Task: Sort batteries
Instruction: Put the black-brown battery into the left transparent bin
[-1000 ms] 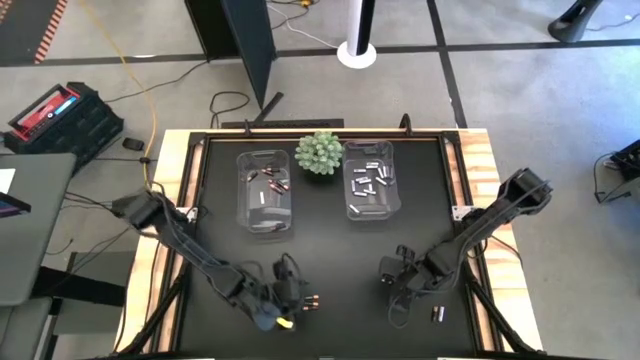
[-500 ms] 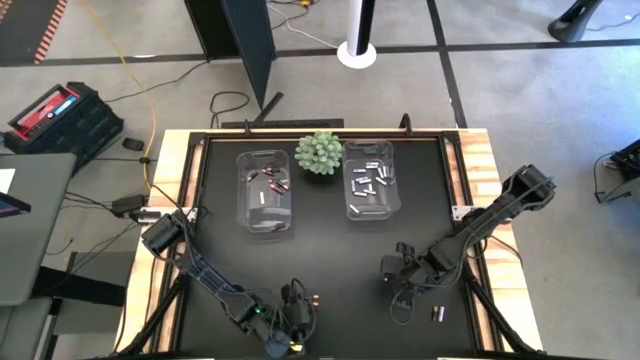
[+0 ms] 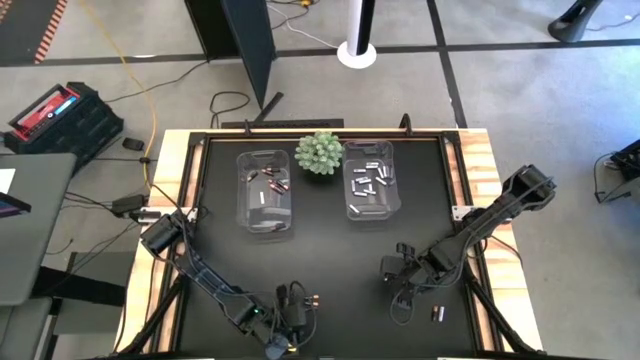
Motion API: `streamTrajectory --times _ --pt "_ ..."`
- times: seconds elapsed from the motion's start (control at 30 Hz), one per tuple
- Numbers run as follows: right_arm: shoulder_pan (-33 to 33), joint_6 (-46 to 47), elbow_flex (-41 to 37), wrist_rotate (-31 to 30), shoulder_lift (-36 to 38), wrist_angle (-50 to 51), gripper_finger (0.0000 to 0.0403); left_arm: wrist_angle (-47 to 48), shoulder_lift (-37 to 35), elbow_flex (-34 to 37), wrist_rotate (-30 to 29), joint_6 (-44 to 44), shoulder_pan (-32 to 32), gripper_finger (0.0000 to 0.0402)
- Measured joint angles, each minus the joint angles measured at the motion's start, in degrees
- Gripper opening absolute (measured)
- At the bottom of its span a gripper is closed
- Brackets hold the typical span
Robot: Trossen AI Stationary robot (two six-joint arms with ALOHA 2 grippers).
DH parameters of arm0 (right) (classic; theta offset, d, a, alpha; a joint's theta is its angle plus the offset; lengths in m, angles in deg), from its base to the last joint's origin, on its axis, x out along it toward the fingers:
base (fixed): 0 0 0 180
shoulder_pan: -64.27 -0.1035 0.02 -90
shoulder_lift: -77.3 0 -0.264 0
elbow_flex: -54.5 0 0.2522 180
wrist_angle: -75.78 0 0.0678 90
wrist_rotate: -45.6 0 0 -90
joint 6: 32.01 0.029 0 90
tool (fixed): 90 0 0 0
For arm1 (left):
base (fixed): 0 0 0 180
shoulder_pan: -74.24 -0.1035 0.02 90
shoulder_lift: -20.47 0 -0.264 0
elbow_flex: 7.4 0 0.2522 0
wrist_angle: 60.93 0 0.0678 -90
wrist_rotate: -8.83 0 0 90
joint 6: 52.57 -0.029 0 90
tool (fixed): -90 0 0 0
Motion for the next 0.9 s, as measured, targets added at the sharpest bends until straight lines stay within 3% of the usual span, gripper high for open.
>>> streamTrajectory --times 0.9 --pt "0.0 0.6 0.0 0.0 0.0 -1.2 0.0126 1.8 0.4 0.0 1.9 2.9 -1.9 0.0245"
